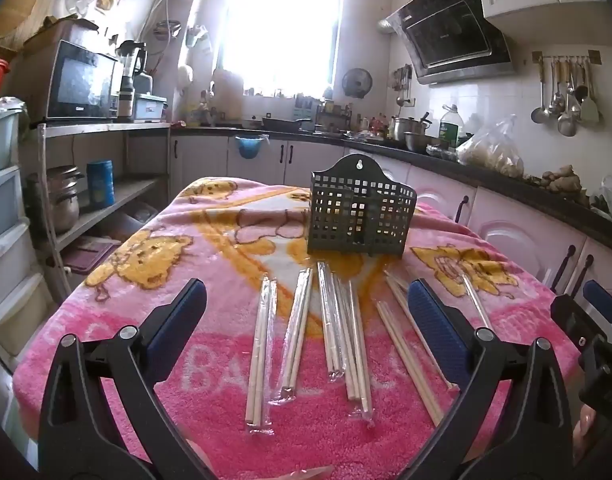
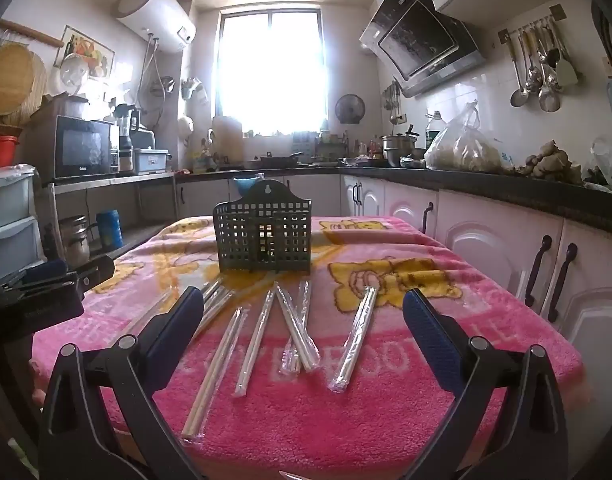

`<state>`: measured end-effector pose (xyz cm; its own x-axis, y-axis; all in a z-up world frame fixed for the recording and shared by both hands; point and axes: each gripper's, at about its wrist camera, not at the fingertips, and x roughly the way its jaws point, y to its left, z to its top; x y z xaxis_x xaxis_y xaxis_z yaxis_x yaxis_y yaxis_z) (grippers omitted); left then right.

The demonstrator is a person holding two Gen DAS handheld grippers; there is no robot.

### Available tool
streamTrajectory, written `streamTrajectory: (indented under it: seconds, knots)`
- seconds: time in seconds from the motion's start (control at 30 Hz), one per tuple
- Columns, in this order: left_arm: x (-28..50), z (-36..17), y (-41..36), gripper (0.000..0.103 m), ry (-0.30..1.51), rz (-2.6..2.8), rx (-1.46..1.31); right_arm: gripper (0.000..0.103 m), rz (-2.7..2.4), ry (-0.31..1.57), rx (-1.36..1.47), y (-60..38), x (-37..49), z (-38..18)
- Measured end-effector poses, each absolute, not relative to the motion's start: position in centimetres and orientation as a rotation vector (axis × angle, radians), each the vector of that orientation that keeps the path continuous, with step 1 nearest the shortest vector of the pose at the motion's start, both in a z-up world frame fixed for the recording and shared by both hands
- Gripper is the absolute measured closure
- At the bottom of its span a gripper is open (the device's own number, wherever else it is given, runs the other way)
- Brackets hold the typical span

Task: Organize utensils

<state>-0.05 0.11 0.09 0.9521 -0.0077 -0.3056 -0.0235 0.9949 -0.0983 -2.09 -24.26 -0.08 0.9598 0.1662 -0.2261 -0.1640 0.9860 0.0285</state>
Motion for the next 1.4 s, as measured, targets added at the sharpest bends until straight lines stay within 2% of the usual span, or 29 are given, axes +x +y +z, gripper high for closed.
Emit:
streamTrajectory:
  seconds: [1.4]
  knots:
    - [0.36, -0.48, -0.27, 0.011, 0.319, 0.003, -0.106, 0.006, 0.170, 0.236, 0.007, -23.83, -1.75, -0.66]
